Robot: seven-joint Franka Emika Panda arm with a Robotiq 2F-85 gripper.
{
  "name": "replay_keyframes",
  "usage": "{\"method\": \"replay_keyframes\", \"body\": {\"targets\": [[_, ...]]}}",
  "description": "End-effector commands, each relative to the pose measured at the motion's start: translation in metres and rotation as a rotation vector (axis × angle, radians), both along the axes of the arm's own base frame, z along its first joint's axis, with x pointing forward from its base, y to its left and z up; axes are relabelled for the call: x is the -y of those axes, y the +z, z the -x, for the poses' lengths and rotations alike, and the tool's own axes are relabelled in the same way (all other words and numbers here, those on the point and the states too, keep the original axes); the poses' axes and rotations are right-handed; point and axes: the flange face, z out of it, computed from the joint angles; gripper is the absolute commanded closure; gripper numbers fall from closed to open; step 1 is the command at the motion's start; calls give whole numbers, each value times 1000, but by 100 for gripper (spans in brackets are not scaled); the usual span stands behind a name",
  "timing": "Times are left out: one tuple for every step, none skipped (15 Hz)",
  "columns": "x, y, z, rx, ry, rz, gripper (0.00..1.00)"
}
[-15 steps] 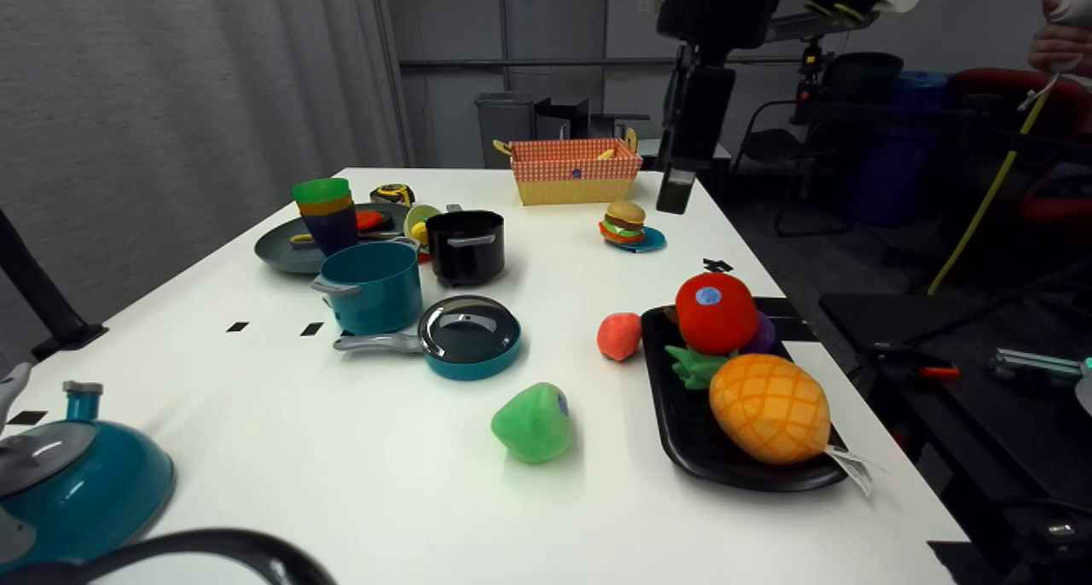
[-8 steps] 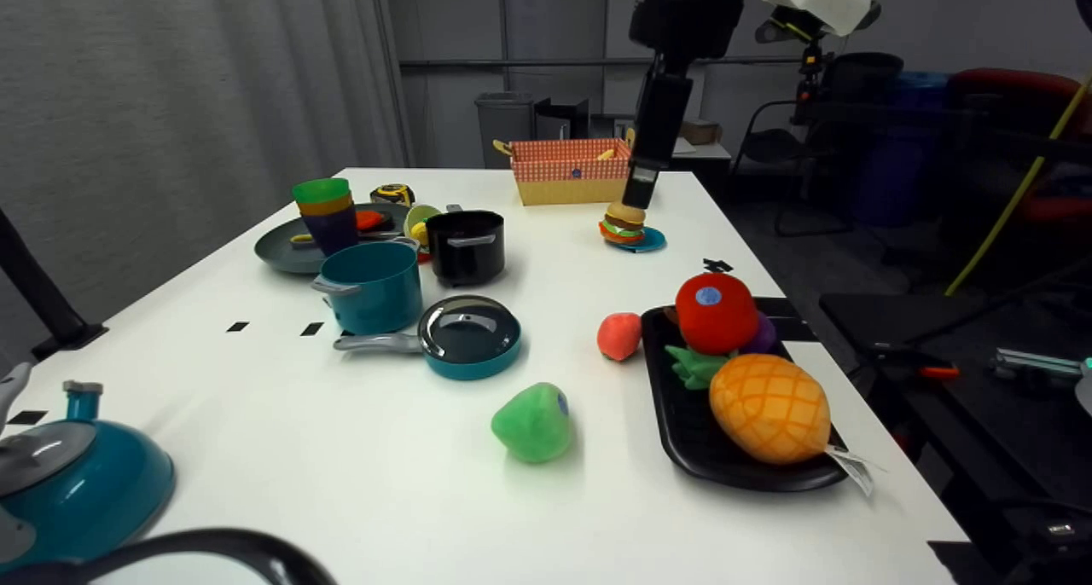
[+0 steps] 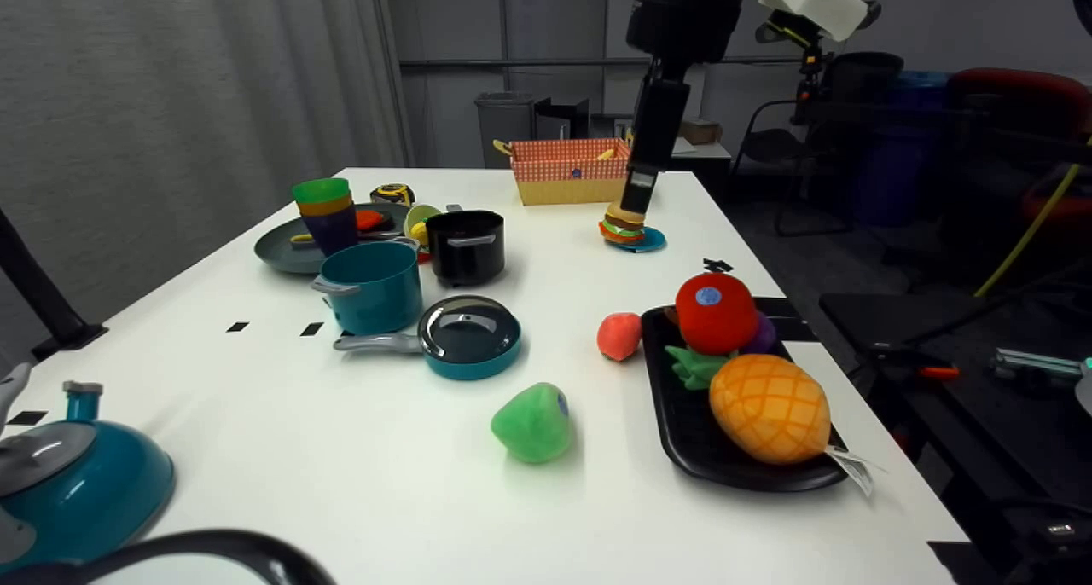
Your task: Pick up the lid from the pan and put it on the light blue pot.
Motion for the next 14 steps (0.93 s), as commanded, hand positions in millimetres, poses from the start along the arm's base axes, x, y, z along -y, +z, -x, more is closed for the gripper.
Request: {"method": "replay_keyframes", "body": {"targets": [[8,-7,-19,14,5,49,0],[13,-10,-24,19,10,67,0],[17,-13,-29,24,13,78,0],[20,-16,-35,31,19,88,0],[22,-20,-41,37,27,99,0],[24,-24,-47,45,39,103,0],[25,-29,-54,56,44,116,0],[25,-35,-62,63,55,125,0],[25,-40,-68,68,63,130,0],[26,-47,-76,74,71,131,0],[26,-52,-83,77,72,130,0],[27,-58,-91,82,69,127,0],[27,-64,-98,84,70,122,0],[27,-69,-105,88,70,122,0]]}}
